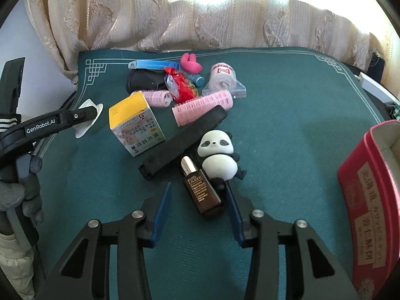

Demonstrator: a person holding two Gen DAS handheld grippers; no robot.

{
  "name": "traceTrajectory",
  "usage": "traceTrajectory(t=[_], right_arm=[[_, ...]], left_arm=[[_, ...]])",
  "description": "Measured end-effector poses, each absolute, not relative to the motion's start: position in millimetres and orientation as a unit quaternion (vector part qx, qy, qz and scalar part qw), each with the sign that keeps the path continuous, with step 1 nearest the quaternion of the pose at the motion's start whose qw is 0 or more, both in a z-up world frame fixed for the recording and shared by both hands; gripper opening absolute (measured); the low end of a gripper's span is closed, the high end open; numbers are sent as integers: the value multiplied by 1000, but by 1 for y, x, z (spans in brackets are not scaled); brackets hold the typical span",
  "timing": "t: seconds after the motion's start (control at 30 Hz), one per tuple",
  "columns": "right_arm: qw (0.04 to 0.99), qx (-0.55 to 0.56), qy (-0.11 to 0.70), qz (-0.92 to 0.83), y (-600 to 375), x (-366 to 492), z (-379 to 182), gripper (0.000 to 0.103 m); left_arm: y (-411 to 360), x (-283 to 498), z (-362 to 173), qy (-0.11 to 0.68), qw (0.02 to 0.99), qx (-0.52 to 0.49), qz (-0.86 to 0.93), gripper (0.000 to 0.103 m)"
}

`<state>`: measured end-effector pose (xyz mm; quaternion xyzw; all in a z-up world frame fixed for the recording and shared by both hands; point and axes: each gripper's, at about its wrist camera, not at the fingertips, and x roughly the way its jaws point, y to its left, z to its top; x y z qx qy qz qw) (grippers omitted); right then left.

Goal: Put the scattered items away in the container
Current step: 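Grasp the white cup with the left tool while the right tool grasps the brown serum bottle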

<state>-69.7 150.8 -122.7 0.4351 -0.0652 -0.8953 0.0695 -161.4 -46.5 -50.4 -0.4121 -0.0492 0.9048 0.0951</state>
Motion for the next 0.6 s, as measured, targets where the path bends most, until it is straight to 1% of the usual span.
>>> traceTrajectory(t=[0.1, 0.23, 0.6], right_arm=[[65, 432, -68, -897, 152, -69, -122, 36], [68, 428, -77, -898, 155, -66, -121, 31], [74, 412, -89, -904, 152, -37, -112, 30]], left_arm=[[-44, -161, -52, -47, 99, -414, 904, 53], [-41, -159, -52, -46, 103, -414, 903, 53], [-37, -152, -45, -47, 111, -403, 907, 53]])
